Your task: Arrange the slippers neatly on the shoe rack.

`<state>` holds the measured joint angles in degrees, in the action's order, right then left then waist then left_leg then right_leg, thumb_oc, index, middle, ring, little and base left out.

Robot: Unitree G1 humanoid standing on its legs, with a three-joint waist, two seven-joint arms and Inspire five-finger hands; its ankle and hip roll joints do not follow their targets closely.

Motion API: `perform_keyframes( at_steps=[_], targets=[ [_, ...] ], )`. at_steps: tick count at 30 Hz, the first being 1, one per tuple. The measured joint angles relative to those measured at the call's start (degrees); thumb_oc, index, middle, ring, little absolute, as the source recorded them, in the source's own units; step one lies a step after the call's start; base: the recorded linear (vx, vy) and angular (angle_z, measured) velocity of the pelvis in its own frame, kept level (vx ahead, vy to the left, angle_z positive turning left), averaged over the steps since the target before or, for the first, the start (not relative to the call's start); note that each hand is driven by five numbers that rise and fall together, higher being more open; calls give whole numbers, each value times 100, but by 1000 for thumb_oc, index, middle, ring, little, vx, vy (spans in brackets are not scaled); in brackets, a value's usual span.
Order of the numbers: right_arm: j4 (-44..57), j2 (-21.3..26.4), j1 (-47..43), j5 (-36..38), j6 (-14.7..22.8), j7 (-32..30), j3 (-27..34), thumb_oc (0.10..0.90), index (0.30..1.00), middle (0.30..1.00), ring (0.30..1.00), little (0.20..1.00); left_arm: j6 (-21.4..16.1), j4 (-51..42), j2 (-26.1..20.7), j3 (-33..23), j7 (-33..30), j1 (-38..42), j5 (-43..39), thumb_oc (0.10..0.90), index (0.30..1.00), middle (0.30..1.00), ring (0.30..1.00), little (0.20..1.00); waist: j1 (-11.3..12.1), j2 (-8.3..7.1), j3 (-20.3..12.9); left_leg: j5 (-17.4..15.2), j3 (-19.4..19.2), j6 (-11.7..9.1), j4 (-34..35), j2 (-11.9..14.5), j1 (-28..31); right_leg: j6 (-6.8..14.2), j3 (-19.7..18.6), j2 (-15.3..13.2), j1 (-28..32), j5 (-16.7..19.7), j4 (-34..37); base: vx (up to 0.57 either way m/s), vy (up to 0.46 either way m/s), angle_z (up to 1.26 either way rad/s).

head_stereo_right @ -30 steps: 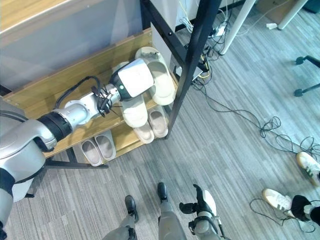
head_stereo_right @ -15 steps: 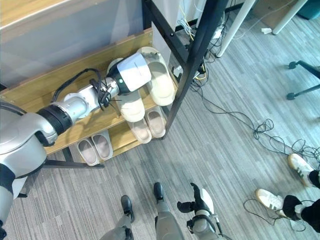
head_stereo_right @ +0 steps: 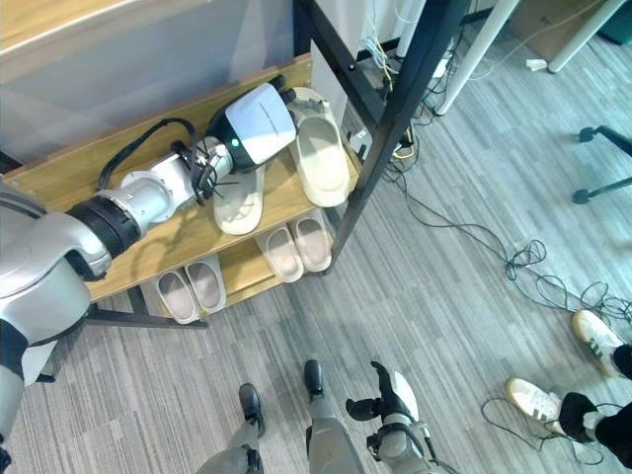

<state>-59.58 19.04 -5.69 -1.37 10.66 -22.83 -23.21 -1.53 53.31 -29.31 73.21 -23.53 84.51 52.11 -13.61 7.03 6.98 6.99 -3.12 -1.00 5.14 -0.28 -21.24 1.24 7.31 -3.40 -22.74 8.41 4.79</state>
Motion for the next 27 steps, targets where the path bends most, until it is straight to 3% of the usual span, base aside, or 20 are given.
perform_keyframes(
  at_steps=[10, 21, 27],
  targets=[
    [115, -4, 30, 48, -125, 154, -7, 800, 900, 900, 900, 900, 302, 552, 438, -951, 199, -124, -712, 800, 900, 900, 900, 900, 28, -4, 3, 14, 11, 8, 1, 1, 146, -3, 11, -4, 126, 1, -43, 0, 0, 0],
    [-73, -24, 33, 73, -246, 266, -8, 800, 900, 900, 900, 900, 308, 730, 978, -1329, 441, -447, -1113, 800, 900, 900, 900, 900, 33, -5, 3, 15, 20, 11, 2, 4, 159, -3, 14, 0, 141, 2, -47, 0, 0, 0],
    [-101, -122, -28, 75, -274, 273, -6, 800, 900, 900, 900, 900, 317, 731, 992, -1334, 489, -581, -1151, 800, 900, 900, 900, 900, 45, -5, 3, 17, 25, 11, 1, 3, 285, -3, 19, -1, 265, 1, -46, 0, 0, 0]
  ],
)
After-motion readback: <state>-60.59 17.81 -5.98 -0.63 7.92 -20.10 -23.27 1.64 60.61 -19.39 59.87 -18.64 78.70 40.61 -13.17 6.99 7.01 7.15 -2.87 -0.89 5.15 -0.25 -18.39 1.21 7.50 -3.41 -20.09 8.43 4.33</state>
